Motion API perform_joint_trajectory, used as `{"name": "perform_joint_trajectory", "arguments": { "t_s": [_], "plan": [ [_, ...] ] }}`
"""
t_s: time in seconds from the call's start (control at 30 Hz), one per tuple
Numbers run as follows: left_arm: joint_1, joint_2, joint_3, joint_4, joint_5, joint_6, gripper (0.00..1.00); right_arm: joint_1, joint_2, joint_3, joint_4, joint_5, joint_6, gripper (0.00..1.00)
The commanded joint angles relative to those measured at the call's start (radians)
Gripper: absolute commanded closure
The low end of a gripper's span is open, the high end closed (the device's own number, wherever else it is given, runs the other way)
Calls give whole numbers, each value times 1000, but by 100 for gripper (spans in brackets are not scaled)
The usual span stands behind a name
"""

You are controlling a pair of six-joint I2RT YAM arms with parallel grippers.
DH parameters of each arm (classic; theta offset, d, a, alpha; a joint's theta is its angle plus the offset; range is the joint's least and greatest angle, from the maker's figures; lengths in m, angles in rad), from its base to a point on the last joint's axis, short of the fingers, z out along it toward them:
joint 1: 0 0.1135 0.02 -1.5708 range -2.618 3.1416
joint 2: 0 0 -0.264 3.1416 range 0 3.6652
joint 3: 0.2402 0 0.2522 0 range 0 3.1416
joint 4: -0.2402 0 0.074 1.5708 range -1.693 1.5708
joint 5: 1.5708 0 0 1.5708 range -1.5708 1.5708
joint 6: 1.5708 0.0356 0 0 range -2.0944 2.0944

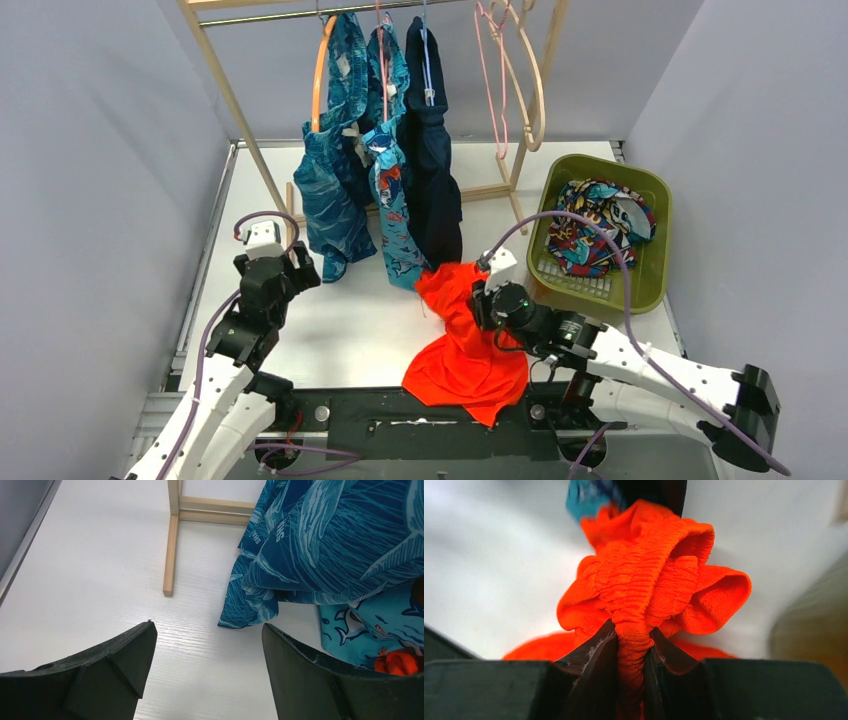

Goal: Remove the shorts from the hanger
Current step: Adjust the shorts at the center of the board, then pick up the shorts at the center of the board.

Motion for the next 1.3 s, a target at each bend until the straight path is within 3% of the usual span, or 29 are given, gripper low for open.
{"name": "perform_joint_trajectory", "arguments": {
  "t_s": [0.0,0.1,0.23,0.33,0.43,0.73,0.9,1.0,1.07,1.17,1.27],
  "plan": [
    [9,-10,17,56,4,9,23,-2,74,-63,-29,-218,395,87],
    [11,-1,19,58,12,10,23,-3,153,-67,-36,-273,502,80],
    [14,8,22,54,16,12,23,0,209,-70,-40,-268,519,32],
    [16,4,21,51,11,11,23,1,253,-44,-94,-225,498,8],
    [15,0,20,52,10,11,23,5,322,-4,-162,-181,470,0],
    [21,0,20,48,5,11,23,47,698,48,-220,-89,498,1],
    [22,-1,19,50,8,11,23,91,837,76,-185,-73,516,42],
    [21,-2,19,50,9,11,23,98,818,86,-173,-57,513,75],
    [22,-2,19,51,9,11,23,97,754,89,-177,-18,509,91],
    [22,-2,19,51,10,11,23,97,648,112,-257,105,524,99],
    [22,0,19,51,10,11,23,99,498,149,-354,251,533,100]
  ]
}}
